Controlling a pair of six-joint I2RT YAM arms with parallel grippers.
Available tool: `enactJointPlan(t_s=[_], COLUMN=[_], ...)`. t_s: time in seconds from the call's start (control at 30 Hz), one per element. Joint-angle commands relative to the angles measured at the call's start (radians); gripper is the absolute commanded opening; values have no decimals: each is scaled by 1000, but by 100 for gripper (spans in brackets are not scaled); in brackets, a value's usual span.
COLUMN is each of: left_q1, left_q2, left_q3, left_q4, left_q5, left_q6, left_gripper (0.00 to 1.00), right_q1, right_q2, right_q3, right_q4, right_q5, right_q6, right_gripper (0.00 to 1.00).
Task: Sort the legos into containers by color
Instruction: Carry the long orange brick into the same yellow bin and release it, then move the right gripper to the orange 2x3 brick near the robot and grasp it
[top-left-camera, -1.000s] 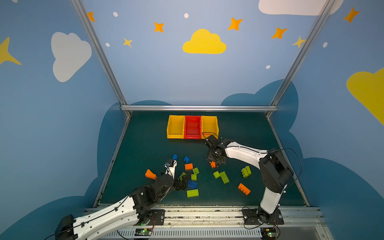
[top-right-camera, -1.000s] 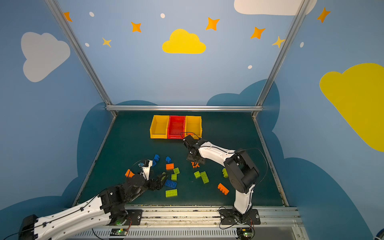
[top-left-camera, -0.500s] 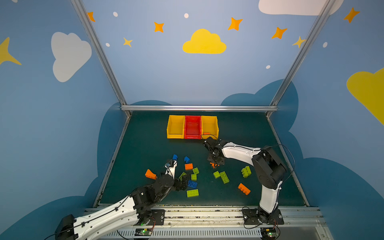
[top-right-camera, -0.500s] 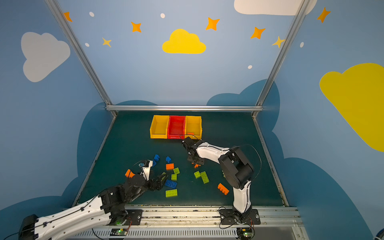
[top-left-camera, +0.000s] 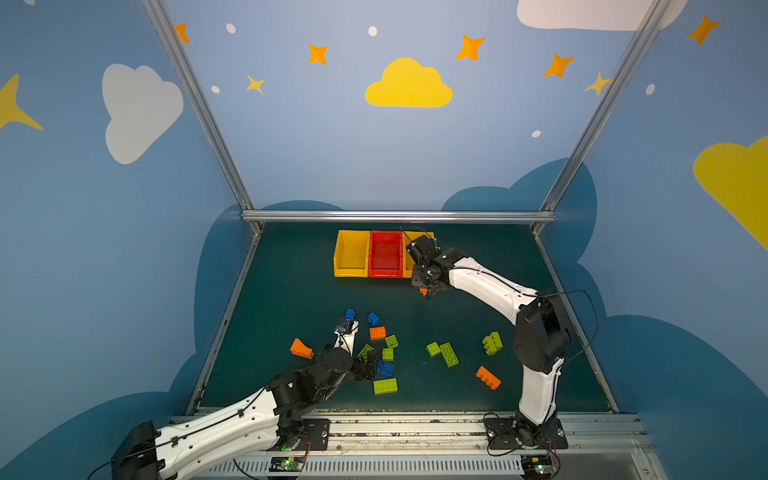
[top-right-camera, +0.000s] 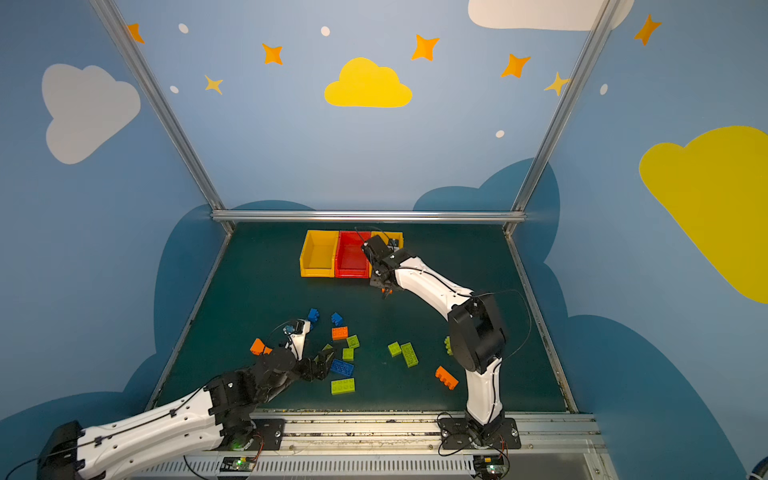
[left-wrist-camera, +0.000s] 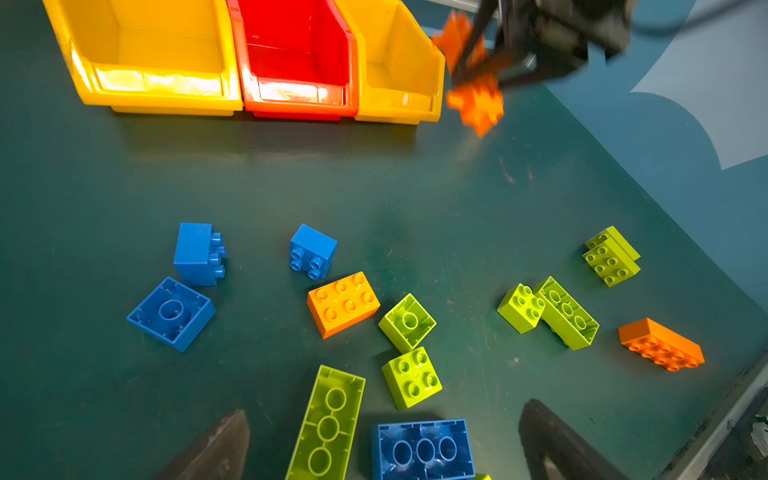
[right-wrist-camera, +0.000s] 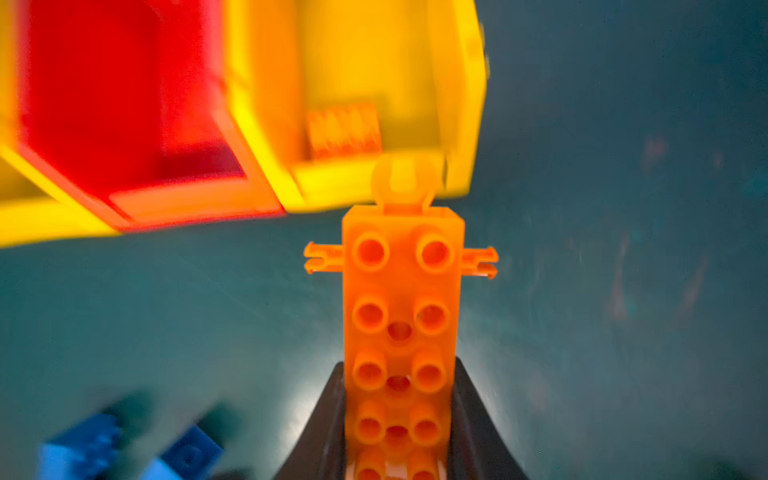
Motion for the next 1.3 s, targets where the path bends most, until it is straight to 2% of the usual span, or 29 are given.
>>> enactJointPlan(t_s=[0.0, 0.23, 0.4, 0.43, 0.53, 0.57, 0.83, 0.93, 1.03, 1.1, 1.27], left_q1=[-2, 0, 4, 5, 5, 6, 5, 2, -6, -7, -9], left_q2=[29, 123, 190, 204, 242, 252, 237, 192, 145, 120, 94], left_q3=[25, 43, 47, 49, 64, 73, 105, 98, 83, 67, 41], left_q4=[37, 55, 88, 95, 99, 91, 73, 73, 78, 88, 107], left_q5=[-22, -95, -119, -119, -113, -110, -27, 12, 42, 63, 106], left_q6=[41, 55, 32, 29, 27, 26, 5, -17, -34, -43, -68], left_gripper=[100, 100, 100, 100, 100, 100, 100, 100, 100, 100, 100], right_q1=[-50, -136, -168, -172, -180, -180, -173, -160, -148, -144, -123], right_q2=[104, 371, 513, 527, 514, 499, 214, 48, -140, -264, -537], right_q3=[143, 531, 720, 736, 723, 705, 412, 213, -51, -231, -582], right_q4=[-71, -155, -174, -170, -140, -128, -56, -42, -11, -1, -74], right_q5=[-25, -134, -204, -224, -305, -312, -301, -254, -199, -175, -100], right_q6=[-106, -171, -191, -197, -231, -231, -232, -223, -186, -136, 13], right_gripper=[23, 25, 29, 34, 59, 64, 74, 78, 84, 88, 89])
